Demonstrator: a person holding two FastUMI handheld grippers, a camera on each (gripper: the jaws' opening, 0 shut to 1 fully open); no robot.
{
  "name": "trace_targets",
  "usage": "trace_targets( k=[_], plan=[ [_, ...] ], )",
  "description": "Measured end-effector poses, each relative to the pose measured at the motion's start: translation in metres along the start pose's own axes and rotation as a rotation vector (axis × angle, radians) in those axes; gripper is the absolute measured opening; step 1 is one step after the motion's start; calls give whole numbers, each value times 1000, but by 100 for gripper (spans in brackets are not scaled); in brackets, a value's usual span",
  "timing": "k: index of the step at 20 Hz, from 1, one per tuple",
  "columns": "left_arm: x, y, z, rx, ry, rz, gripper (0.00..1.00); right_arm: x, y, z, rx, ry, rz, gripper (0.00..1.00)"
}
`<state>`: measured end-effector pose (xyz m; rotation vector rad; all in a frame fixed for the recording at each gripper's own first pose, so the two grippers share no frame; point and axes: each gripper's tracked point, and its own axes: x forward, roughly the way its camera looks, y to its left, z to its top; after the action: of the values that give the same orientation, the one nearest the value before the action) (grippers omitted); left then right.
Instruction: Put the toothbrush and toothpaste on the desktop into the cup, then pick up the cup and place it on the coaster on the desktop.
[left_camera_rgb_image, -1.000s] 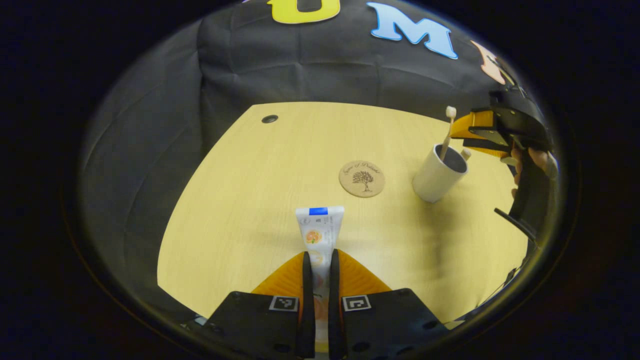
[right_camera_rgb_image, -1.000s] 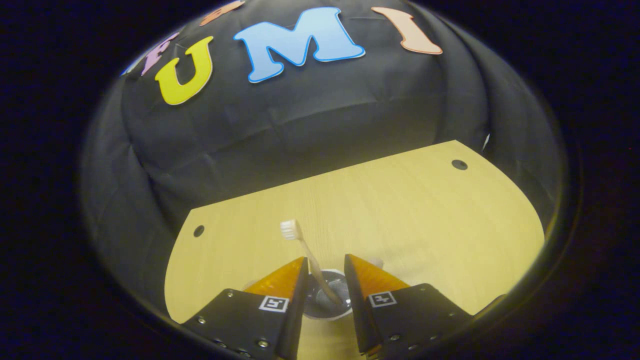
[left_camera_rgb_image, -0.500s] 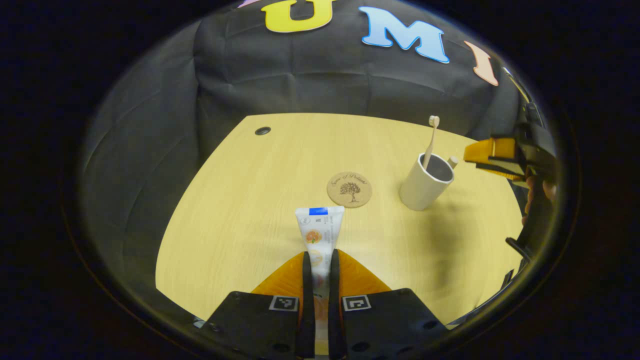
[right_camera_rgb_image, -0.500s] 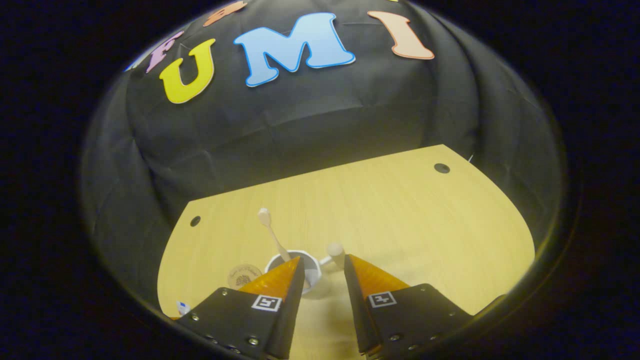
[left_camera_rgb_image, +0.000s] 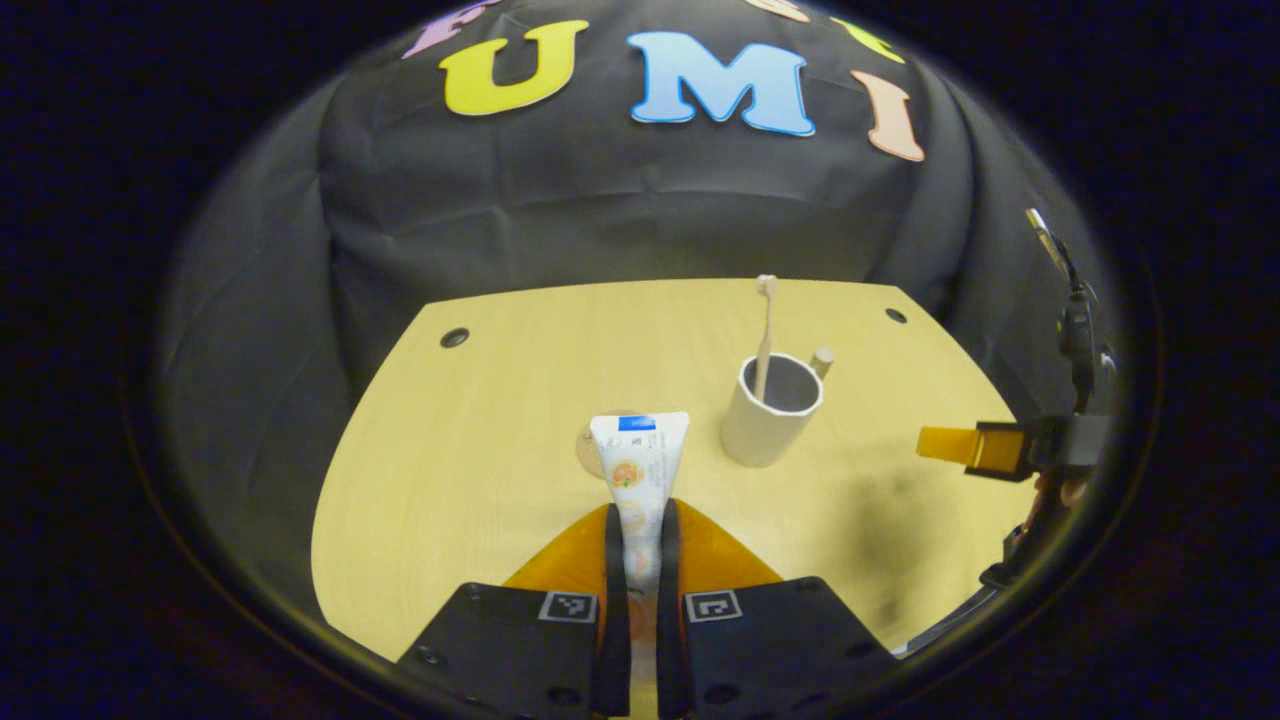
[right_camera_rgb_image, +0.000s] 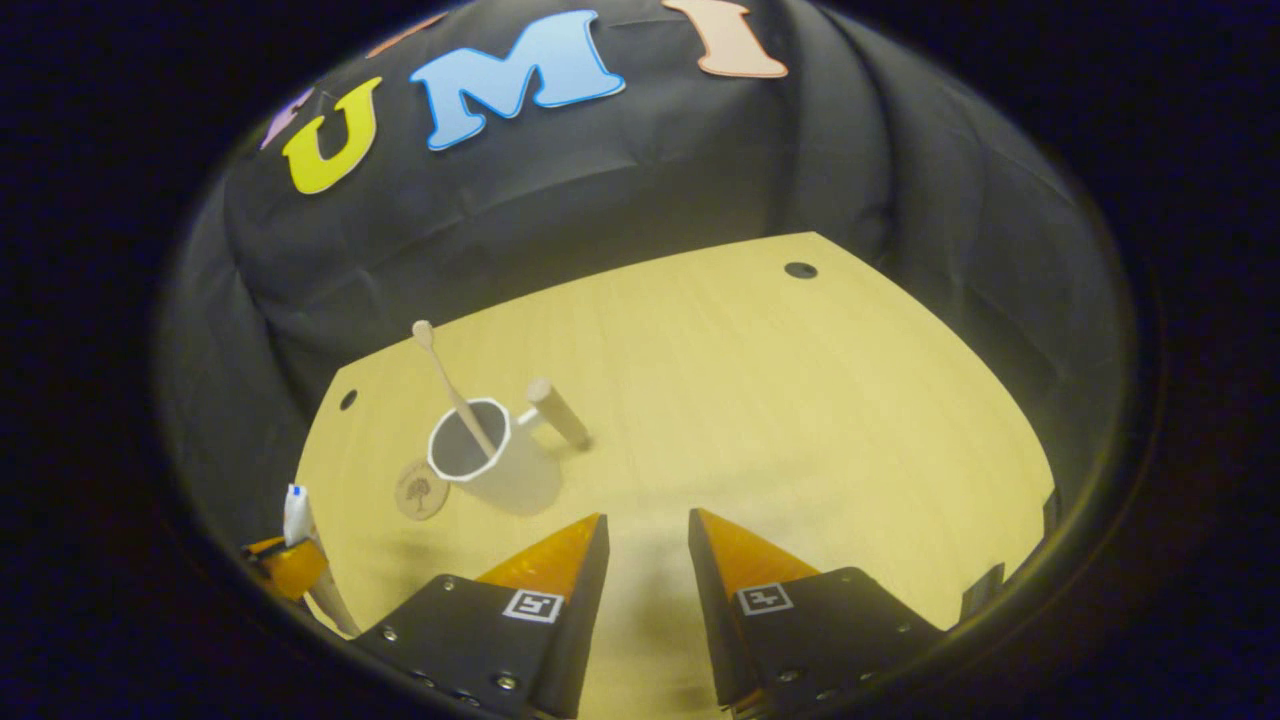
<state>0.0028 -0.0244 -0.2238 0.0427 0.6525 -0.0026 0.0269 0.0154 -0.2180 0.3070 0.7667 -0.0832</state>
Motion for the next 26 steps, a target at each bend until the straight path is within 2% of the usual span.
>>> trace_targets(
  k=[8, 13, 18, 26],
  plan=[
    [35, -101, 82, 252, -182, -166, 18, -44, -79, -22, 116, 30, -133, 48],
    [79, -153, 109, 348, -262, -228, 18, -57, -110, -36, 166, 50, -208, 48],
    [103, -175, 124, 389, -298, -263, 18, -75, -132, -50, 181, 72, -261, 48],
    [149, -180, 136, 440, -313, -295, 18, -81, -146, -63, 223, 113, -303, 48]
  ],
)
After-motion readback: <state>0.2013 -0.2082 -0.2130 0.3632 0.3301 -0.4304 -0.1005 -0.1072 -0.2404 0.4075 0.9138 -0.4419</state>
